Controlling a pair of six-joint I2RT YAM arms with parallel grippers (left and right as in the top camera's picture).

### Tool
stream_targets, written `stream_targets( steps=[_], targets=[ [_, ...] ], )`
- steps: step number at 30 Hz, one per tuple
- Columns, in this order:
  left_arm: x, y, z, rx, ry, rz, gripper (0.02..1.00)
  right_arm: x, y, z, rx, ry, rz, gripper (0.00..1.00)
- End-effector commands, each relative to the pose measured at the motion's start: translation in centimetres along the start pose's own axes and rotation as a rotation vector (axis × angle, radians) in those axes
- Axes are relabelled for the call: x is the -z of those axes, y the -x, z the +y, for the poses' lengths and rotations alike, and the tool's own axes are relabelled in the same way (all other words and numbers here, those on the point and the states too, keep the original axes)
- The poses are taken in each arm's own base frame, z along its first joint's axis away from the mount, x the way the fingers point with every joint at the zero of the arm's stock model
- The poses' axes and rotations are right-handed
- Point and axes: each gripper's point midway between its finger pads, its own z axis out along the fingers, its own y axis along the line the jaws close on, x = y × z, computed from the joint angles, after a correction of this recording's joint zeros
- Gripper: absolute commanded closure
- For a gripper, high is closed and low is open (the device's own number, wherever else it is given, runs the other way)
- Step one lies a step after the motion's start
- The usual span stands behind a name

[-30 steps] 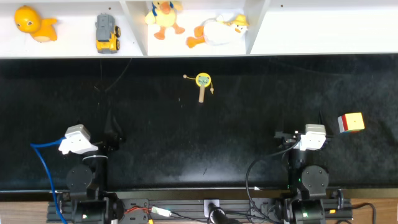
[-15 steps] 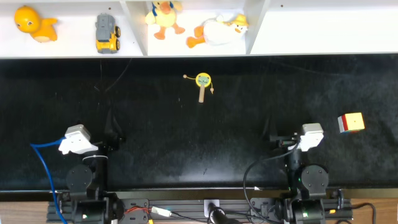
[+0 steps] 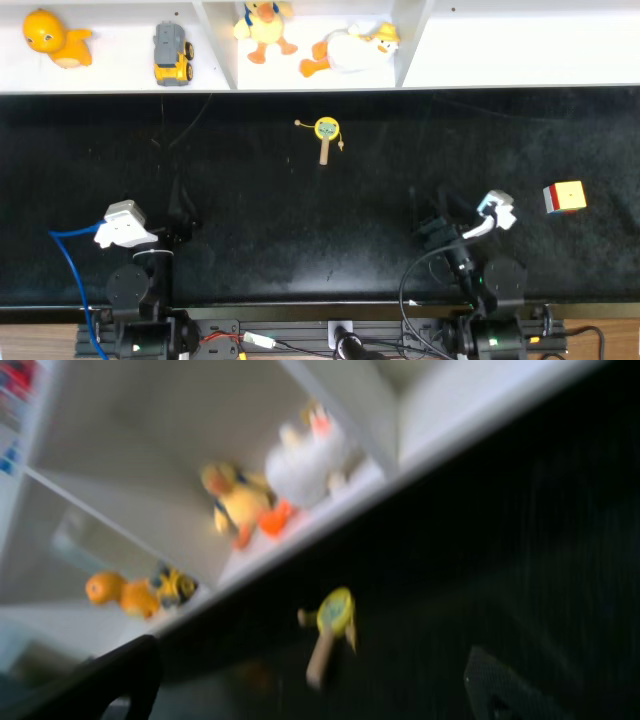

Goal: Store Toys

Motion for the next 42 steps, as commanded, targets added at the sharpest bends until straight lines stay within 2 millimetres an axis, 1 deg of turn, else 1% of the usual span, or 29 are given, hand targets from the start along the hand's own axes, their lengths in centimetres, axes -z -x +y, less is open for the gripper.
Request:
stream_targets(
  steps=[1,4,6,9,12,14,16,19,22,25,28,33,36,39,42],
  targets=[
    [0.0,0.0,-0.1,0.004,-0.01,-0.003,0.02,0.6,3.1,5.0,0.086,0.045,0.067,0.016],
    [0.0,0.0,-0.1,0.004,-0.01,-0.003,0.02,0.4,5.2,6.8,0.153,-0.021,0.152,0.001],
    [0.0,0.0,-0.1,0.004,-0.01,-0.003,0.02,-0.1,6.6,8.0,0.195,-0.069,0.229,0.001],
    [0.0,0.0,-0.1,0.004,-0.01,-0.003,0.02,-1.1,8.1,9.1,0.257,-0.159,0.343,0.001],
    [0.0,0.0,-0.1,0.004,-0.01,-0.003,0.02,-2.6,8.8,9.7,0.317,-0.265,0.444,0.001],
    [0.0,0.0,-0.1,0.004,-0.01,-0.003,0.02,-4.0,8.4,10.6,0.358,-0.313,0.515,0.003],
    [0.0,0.0,-0.1,0.004,-0.01,-0.003,0.02,-5.5,7.4,11.7,0.406,-0.334,0.575,0.001],
    [0.0,0.0,-0.1,0.004,-0.01,-0.003,0.02,-7.9,5.5,13.2,0.453,-0.367,0.635,0.001],
    [0.0,0.0,-0.1,0.004,-0.01,-0.003,0.02,-10.1,2.7,14.2,0.474,-0.4,0.694,0.003],
    [0.0,0.0,-0.1,0.004,-0.01,-0.003,0.02,-11.7,-0.5,14.3,0.481,-0.429,0.775,0.001],
    [0.0,0.0,-0.1,0.004,-0.01,-0.003,0.02,-12.8,-3.4,13.0,0.47,-0.494,0.849,0.001],
    [0.0,0.0,-0.1,0.004,-0.01,-0.003,0.02,-13.5,-7.2,9.3,0.387,-0.664,0.938,0.038],
    [0.0,0.0,-0.1,0.004,-0.01,-0.003,0.02,-13.7,-8.8,7.9,0.358,-0.716,0.982,0.049],
    [0.0,0.0,-0.1,0.004,-0.01,-0.003,0.023,-14.0,-10.2,6.9,0.33,-0.754,1.005,0.084],
    [0.0,0.0,-0.1,0.004,-0.01,-0.003,0.02,-14.5,-11.4,6.3,0.31,-0.763,1.03,0.134]
  ],
)
